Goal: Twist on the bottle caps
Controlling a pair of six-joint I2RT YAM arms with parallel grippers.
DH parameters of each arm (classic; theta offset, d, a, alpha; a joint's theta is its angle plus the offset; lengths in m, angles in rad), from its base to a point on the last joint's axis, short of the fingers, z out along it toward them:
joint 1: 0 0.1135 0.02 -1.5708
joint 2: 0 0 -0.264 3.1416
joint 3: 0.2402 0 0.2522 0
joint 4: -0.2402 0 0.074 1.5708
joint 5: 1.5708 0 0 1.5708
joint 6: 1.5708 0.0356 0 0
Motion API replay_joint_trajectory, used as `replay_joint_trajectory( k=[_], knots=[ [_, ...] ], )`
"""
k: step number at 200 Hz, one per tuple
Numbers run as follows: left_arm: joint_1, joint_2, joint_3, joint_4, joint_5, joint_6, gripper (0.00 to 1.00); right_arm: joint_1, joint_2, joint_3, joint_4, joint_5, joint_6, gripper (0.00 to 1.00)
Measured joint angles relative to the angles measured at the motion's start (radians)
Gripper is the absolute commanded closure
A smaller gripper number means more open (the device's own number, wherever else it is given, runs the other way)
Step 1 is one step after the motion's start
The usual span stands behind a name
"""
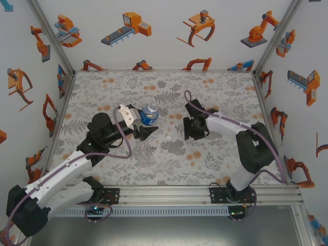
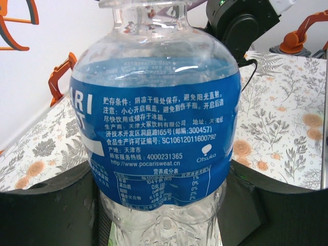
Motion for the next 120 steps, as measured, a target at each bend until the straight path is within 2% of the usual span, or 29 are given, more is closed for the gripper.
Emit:
replay_joint_trajectory(
  k=[120],
  knots=[
    [0.0,-0.002,0.0,-0.015,0.003,0.0,1.0,-0.001,-0.001,0.016,0.0,0.015,-0.007,0.53]
  ],
)
